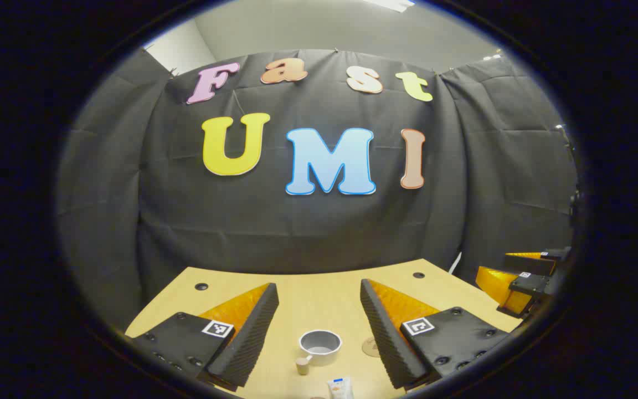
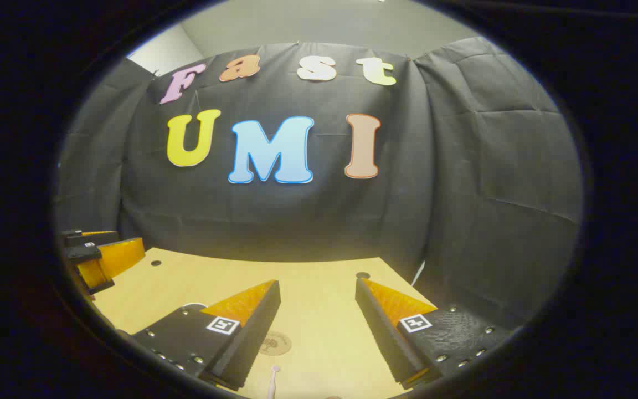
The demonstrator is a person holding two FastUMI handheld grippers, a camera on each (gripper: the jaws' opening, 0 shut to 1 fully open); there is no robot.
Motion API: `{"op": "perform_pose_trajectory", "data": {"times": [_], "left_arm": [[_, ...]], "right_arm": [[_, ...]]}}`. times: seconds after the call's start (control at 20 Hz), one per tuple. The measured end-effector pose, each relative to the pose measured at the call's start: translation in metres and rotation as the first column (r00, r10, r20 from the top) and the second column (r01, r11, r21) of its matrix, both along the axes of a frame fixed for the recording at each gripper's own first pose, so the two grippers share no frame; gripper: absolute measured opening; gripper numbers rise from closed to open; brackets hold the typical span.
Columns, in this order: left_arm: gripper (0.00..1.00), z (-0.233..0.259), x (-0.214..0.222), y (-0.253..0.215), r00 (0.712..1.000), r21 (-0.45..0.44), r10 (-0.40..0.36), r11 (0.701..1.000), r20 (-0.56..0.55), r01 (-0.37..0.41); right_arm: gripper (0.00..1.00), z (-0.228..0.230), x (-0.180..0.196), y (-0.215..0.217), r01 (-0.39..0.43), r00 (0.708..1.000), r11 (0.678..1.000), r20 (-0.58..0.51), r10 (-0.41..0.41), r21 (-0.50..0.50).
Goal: Put the toothbrush and toothpaste on the desktop into the cup, then pick up the cup and place it on the coaster on the desktop.
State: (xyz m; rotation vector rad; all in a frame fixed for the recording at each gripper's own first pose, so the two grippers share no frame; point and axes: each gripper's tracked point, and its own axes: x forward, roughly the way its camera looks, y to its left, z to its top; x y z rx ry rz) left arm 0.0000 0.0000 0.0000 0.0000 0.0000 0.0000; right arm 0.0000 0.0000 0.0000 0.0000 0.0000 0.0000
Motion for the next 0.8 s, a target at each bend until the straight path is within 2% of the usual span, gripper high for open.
{"op": "perform_pose_trajectory", "data": {"times": [0.2,0.5,0.8], "left_arm": [[0.94,0.001,0.01,-0.003,1.0,0.008,0.016,1.0,-0.003,-0.016],[0.94,-0.008,0.013,-0.013,0.999,0.013,0.007,1.0,-0.037,-0.007],[0.94,-0.038,0.014,-0.026,0.993,0.01,-0.005,1.0,-0.121,0.006]], "right_arm": [[0.9,0.0,0.006,0.008,-0.047,0.999,0.999,-0.017,0.048,0.012],[0.9,-0.02,0.012,0.036,-0.168,0.981,0.986,-0.101,0.167,0.001],[0.9,-0.053,0.014,0.04,-0.183,0.957,0.983,-0.222,0.185,0.028]]}}
